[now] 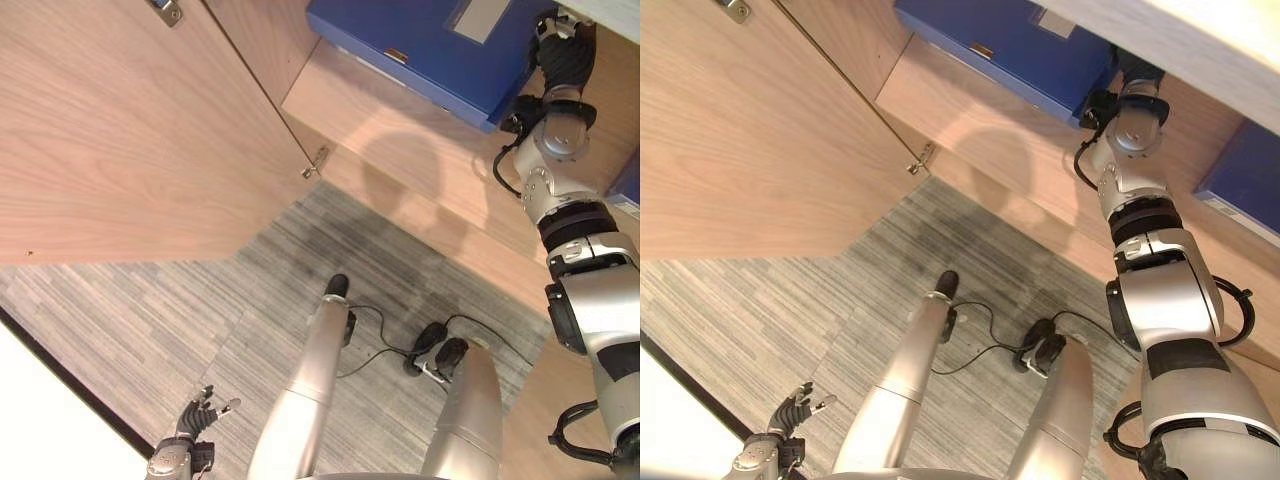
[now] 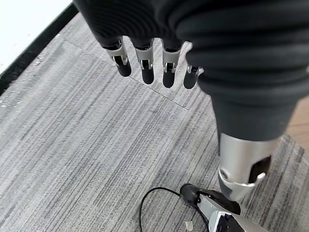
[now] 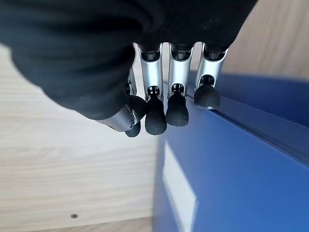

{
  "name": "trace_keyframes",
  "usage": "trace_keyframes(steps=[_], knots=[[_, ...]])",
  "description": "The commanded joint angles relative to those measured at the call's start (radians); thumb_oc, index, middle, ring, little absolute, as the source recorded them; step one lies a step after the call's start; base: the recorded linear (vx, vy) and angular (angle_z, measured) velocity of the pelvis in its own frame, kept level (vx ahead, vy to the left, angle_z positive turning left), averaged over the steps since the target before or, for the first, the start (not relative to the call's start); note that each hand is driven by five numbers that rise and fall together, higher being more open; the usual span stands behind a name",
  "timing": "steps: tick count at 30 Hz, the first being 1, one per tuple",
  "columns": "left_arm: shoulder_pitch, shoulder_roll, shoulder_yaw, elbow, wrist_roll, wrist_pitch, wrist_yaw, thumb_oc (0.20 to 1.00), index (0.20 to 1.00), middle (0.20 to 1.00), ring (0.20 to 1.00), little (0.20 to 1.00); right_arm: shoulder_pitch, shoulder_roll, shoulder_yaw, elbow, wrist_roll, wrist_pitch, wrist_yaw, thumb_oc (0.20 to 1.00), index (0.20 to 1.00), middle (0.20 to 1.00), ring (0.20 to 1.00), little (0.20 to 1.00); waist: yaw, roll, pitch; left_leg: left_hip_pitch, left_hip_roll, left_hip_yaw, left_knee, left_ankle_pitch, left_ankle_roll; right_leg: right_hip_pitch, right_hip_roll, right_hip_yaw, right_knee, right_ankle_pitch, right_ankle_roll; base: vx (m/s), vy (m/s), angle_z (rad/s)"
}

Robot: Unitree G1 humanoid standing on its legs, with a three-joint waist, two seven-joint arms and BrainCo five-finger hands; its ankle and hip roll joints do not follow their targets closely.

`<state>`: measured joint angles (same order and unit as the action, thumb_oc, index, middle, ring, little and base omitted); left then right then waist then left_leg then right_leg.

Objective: Put the empty folder in the office cabinet

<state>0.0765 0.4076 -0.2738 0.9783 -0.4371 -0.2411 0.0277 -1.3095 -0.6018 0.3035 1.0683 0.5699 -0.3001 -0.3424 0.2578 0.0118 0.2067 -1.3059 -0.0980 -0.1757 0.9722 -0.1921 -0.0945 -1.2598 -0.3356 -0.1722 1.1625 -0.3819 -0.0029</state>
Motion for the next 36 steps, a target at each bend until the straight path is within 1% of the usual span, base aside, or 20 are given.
trace_keyframes(steps=[1,6,10,13,15,17,18,19,22,23,25,29,31,34,36], knots=[[0.050,0.076,-0.018,0.046,-0.020,-0.005,0.003,1.000,1.000,1.000,1.000,1.000,-0.096,-0.013,0.064,-0.011,0.006,-0.032,0.008,0.200,0.200,0.200,0.200,0.200,-0.002,0.028,0.005,-0.006,-0.025,0.014,-0.104,-0.027,0.108,0.025,0.055,0.004,-0.138,0.019,-0.012,0.00,0.000,0.00],[0.050,0.087,-0.032,0.042,-0.021,-0.008,0.002,1.000,1.000,1.000,1.000,1.000,-0.147,-0.016,0.093,0.040,0.013,-0.027,0.004,0.200,0.200,0.200,0.200,0.200,0.004,0.029,0.007,-0.002,-0.026,0.012,-0.112,-0.023,0.107,0.031,0.056,0.004,-0.146,0.020,-0.011,0.00,0.000,0.00],[0.044,0.077,-0.019,0.060,-0.023,-0.004,0.010,1.000,1.000,1.000,1.000,1.000,-0.111,-0.020,0.061,-0.040,0.023,-0.045,-0.013,0.200,0.200,0.200,0.200,0.200,-0.004,0.025,0.013,0.009,-0.023,0.011,-0.124,-0.020,0.108,0.039,0.056,0.003,-0.152,0.022,-0.011,0.00,0.000,0.00],[0.039,0.055,0.002,0.062,-0.020,0.000,0.021,1.000,1.000,1.000,1.000,1.000,-0.028,-0.033,0.011,-0.235,-0.038,-0.073,-0.058,0.200,0.200,0.200,0.200,0.200,-0.019,0.023,0.017,0.013,-0.022,0.012,-0.128,-0.021,0.111,0.043,0.060,0.003,-0.159,0.025,-0.010,0.00,0.000,0.00],[0.039,0.035,0.026,0.062,-0.017,-0.002,0.028,1.000,1.000,1.000,1.000,1.000,0.078,-0.046,-0.071,-0.424,-0.099,-0.103,-0.101,0.200,0.200,0.200,0.200,0.200,-0.030,0.022,0.020,0.016,-0.022,0.012,-0.129,-0.023,0.112,0.046,0.062,0.003,-0.163,0.025,-0.008,0.00,0.000,0.00],[0.033,0.005,0.063,0.067,-0.006,-0.007,0.036,1.000,1.000,1.000,1.000,1.000,0.224,-0.070,-0.194,-0.635,-0.184,-0.151,-0.137,0.200,0.200,0.200,0.200,0.200,-0.047,0.022,0.025,0.017,-0.025,0.010,-0.132,-0.024,0.116,0.046,0.062,0.001,-0.165,0.023,-0.006,0.00,0.000,0.00],[0.034,0.008,0.062,0.068,-0.005,-0.007,0.037,1.000,1.000,1.000,1.000,1.000,0.235,-0.067,-0.202,-0.646,-0.189,-0.147,-0.140,0.200,0.200,0.200,0.200,0.200,-0.045,0.020,0.023,0.017,-0.025,0.010,-0.132,-0.024,0.116,0.046,0.062,0.001,-0.165,0.022,-0.006,0.00,0.000,0.00],[0.032,-0.001,0.073,0.068,-0.001,-0.008,0.037,1.000,1.000,1.000,1.000,1.000,0.279,-0.075,-0.234,-0.706,-0.216,-0.160,-0.146,0.200,0.200,0.200,0.200,0.200,-0.053,0.019,0.024,0.017,-0.026,0.011,-0.134,-0.024,0.117,0.045,0.064,0.002,-0.166,0.022,-0.005,0.01,0.000,-0.04],[0.027,-0.019,0.087,0.067,0.009,-0.011,0.040,1.000,1.000,1.000,1.000,1.000,0.417,-0.057,-0.299,-0.902,-0.277,-0.175,-0.127,0.200,0.200,0.200,0.200,0.200,-0.070,0.010,0.023,0.014,-0.024,0.014,-0.135,-0.024,0.119,0.040,0.066,0.005,-0.167,0.023,-0.006,0.00,-0.002,-0.03],[0.024,-0.028,0.092,0.068,0.011,-0.009,0.038,1.000,1.000,1.000,1.000,1.000,0.448,-0.048,-0.302,-0.949,-0.283,-0.179,-0.108,0.200,0.200,0.200,0.200,0.200,-0.075,0.008,0.025,0.014,-0.023,0.016,-0.136,-0.023,0.120,0.038,0.068,0.005,-0.169,0.024,-0.006,-0.02,0.009,-0.03],[0.020,-0.054,0.108,0.074,0.003,-0.008,0.037,1.000,1.000,1.000,1.000,1.000,0.568,-0.011,-0.298,-1.130,-0.311,-0.184,-0.040,0.200,0.200,0.200,0.200,0.200,-0.096,-0.004,0.029,0.015,-0.018,0.019,-0.145,-0.020,0.121,0.036,0.072,0.008,-0.178,0.033,-0.005,-0.02,0.013,-0.07],[0.017,-0.069,0.115,0.082,0.005,-0.008,0.040,1.000,1.000,1.000,1.000,1.000,0.624,0.003,-0.276,-1.219,-0.342,-0.174,-0.005,0.200,0.200,0.200,0.200,0.200,-0.108,-0.010,0.030,0.016,-0.015,0.024,-0.148,-0.017,0.121,0.035,0.076,0.008,-0.183,0.038,-0.007,0.00,0.004,-0.01],[0.015,-0.076,0.114,0.077,0.003,-0.011,0.044,1.000,1.000,1.000,1.000,1.000,0.657,0.015,-0.257,-1.244,-0.332,-0.173,0.019,0.200,0.200,0.200,0.200,0.200,-0.115,-0.014,0.032,0.016,-0.014,0.023,-0.150,-0.015,0.121,0.034,0.076,0.009,-0.188,0.043,-0.006,0.00,0.000,0.00],[0.017,-0.084,0.118,0.070,-0.007,-0.013,0.047,1.000,1.000,1.000,1.000,1.000,0.706,0.009,-0.246,-1.238,-0.350,-0.159,0.026,0.200,0.200,0.200,0.200,0.200,-0.123,-0.017,0.033,0.019,-0.011,0.025,-0.159,-0.013,0.121,0.037,0.077,0.006,-0.195,0.045,-0.006,0.00,0.000,0.00],[0.016,-0.089,0.118,0.071,-0.009,-0.015,0.050,1.000,1.000,1.000,1.000,1.000,0.741,0.025,-0.238,-1.229,-0.343,-0.153,0.033,0.200,0.200,0.200,0.200,0.200,-0.127,-0.017,0.037,0.022,-0.010,0.025,-0.165,-0.010,0.121,0.040,0.078,0.007,-0.200,0.050,-0.005,-0.02,0.003,-0.02]])
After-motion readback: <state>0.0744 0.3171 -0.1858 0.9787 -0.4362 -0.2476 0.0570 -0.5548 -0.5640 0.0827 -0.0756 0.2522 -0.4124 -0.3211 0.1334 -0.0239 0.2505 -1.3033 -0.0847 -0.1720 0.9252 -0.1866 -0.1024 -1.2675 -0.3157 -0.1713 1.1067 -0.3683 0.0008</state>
